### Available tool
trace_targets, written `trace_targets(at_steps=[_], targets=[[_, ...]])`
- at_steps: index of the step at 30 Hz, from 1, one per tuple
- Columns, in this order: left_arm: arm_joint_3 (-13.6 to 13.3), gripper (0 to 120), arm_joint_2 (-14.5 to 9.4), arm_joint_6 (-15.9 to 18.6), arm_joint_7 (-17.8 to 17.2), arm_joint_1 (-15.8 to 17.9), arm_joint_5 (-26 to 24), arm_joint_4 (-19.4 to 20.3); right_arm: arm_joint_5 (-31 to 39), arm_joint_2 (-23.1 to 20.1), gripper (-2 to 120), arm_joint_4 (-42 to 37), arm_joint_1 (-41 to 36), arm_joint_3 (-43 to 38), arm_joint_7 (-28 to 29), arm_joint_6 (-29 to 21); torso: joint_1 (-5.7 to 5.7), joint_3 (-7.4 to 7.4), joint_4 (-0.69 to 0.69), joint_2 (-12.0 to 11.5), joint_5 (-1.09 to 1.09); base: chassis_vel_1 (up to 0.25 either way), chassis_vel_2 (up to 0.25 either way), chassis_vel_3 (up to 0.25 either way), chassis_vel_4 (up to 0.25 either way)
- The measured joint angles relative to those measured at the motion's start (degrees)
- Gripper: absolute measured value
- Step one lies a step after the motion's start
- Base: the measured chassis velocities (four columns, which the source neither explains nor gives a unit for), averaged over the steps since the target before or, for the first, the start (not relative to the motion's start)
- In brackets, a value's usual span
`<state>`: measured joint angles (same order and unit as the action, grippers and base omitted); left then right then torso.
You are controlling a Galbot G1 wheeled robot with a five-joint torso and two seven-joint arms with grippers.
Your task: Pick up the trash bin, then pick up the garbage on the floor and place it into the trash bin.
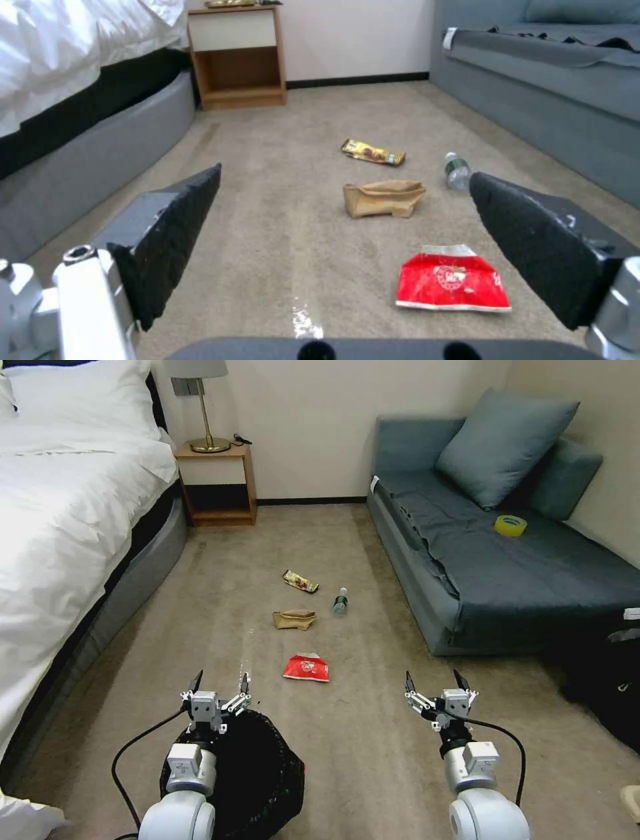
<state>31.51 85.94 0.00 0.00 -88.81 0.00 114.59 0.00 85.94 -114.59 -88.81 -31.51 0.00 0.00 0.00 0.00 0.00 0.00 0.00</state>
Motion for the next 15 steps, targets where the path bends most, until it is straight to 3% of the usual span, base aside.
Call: trace_targets(at_steps=[15], targets=[[0.00,100,0.00,0.00,0.00,0.00,0.00,0.00,0.00,0.00,100,0.00,0.00,0.00,0.00,0.00,0.00,0.00,0.00,0.00,0.00,0.000,0.000,0.000,0.000]])
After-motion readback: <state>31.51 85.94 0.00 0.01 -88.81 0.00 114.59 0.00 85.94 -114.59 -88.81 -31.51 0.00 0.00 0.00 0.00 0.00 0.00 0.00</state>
